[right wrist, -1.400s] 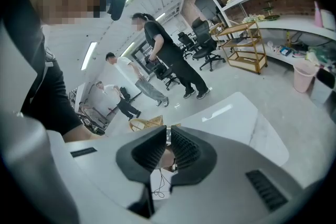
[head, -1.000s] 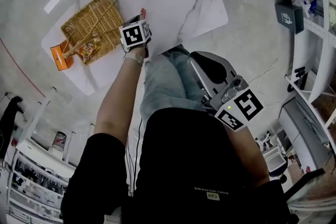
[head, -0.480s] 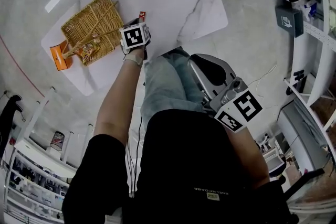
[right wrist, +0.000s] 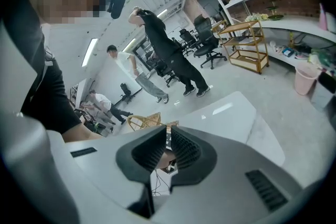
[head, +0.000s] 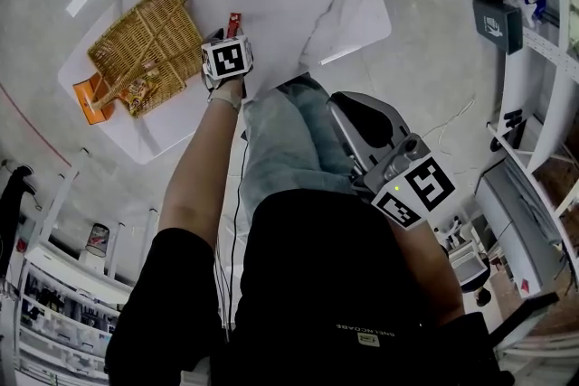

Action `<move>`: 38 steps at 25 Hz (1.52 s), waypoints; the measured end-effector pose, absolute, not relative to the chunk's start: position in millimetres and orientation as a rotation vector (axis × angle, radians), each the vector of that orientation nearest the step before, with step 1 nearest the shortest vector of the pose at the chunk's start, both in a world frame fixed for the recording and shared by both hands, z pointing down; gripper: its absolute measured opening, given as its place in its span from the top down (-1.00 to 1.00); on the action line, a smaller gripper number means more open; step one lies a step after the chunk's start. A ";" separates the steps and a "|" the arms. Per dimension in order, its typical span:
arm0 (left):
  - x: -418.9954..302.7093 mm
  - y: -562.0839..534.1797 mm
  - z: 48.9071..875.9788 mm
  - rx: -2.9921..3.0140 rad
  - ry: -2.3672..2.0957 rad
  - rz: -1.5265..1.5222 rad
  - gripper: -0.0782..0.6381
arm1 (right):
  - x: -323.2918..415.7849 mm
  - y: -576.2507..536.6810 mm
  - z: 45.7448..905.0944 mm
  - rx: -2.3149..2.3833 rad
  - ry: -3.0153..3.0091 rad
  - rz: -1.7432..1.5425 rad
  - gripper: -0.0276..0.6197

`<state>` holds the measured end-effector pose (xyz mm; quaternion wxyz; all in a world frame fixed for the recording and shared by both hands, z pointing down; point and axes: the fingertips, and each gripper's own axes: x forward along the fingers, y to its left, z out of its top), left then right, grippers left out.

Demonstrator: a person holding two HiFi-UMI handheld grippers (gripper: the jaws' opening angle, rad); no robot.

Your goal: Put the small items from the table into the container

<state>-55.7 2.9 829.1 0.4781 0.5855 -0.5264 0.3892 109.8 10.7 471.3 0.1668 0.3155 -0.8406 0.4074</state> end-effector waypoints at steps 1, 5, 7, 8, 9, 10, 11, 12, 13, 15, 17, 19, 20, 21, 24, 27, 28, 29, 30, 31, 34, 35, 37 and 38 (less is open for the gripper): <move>-56.4 1.1 830.0 1.431 -1.286 0.965 0.37 | 110.3 10.4 472.6 0.899 -2.388 1.163 0.87; -53.5 -0.7 835.4 1.438 -1.243 1.010 0.26 | 112.6 8.8 476.9 0.914 -2.369 1.175 0.87; -51.2 -1.7 838.2 1.457 -1.223 1.044 0.26 | 112.7 7.3 479.9 0.923 -2.362 1.182 0.87; -49.3 -2.5 840.4 1.472 -1.212 1.068 0.26 | 112.6 6.1 481.3 0.926 -2.360 1.184 0.87; -46.7 -3.0 842.7 1.489 -1.197 1.095 0.26 | 112.6 5.3 482.5 0.929 -2.358 1.187 0.87; -43.7 -3.1 844.4 1.504 -1.182 1.120 0.26 | 112.5 4.9 483.5 0.930 -2.355 1.190 0.87; -41.2 -3.2 845.4 1.515 -1.171 1.142 0.26 | 112.4 5.1 484.3 0.931 -2.352 1.193 0.87; -39.8 -3.4 846.2 1.522 -1.165 1.158 0.26 | 112.4 5.4 485.1 0.932 -2.349 1.197 0.87; -39.1 -4.2 847.0 1.524 -1.163 1.168 0.26 | 112.4 5.5 485.8 0.934 -2.346 1.200 0.87; -37.8 -7.5 848.6 1.525 -1.166 1.171 0.26 | 113.2 4.8 486.9 0.940 -2.343 1.204 0.87; -36.6 -10.6 850.0 1.523 -1.167 1.171 0.26 | 114.8 3.7 487.7 0.949 -2.339 1.207 0.87; -35.8 -12.9 851.0 1.523 -1.167 1.174 0.26 | 116.3 2.9 488.4 0.958 -2.336 1.211 0.87; -35.6 -14.8 851.2 1.526 -1.168 1.175 0.26 | 116.9 2.6 488.7 0.962 -2.336 1.211 0.87; -35.2 -17.1 851.1 1.531 -1.169 1.175 0.26 | 117.3 2.6 488.8 0.964 -2.335 1.211 0.87; -34.5 -22.9 851.6 1.537 -1.171 1.179 0.27 | 118.7 4.2 489.1 0.969 -2.331 1.215 0.87; -35.4 -24.8 856.1 1.517 -1.171 1.188 0.27 | 120.4 4.8 490.3 0.976 -2.326 1.221 0.87; -36.0 -25.7 856.5 1.511 -1.177 1.191 0.27 | 120.9 4.6 490.6 0.979 -2.325 1.222 0.87; -36.0 -26.3 856.4 1.510 -1.181 1.192 0.27 | 121.5 4.5 490.9 0.982 -2.324 1.223 0.87; -35.7 -26.5 856.0 1.512 -1.185 1.193 0.27 | 122.0 4.5 491.3 0.984 -2.322 1.225 0.87; -35.4 -26.2 855.8 1.515 -1.189 1.194 0.27 | 122.3 4.7 491.6 0.985 -2.321 1.227 0.87; -35.8 -26.0 856.1 1.509 -1.198 1.186 0.27 | 122.7 4.1 492.3 0.986 -2.322 1.232 0.87; -36.0 -26.6 856.1 1.506 -1.201 1.181 0.28 | 122.5 3.7 492.4 0.987 -2.322 1.232 0.87; -37.3 -26.7 855.6 1.508 -1.205 1.176 0.35 | 121.6 3.8 492.2 0.988 -2.323 1.231 0.87; -38.5 -26.2 855.4 1.508 -1.207 1.177 0.43 | 121.2 4.0 491.9 0.988 -2.324 1.231 0.87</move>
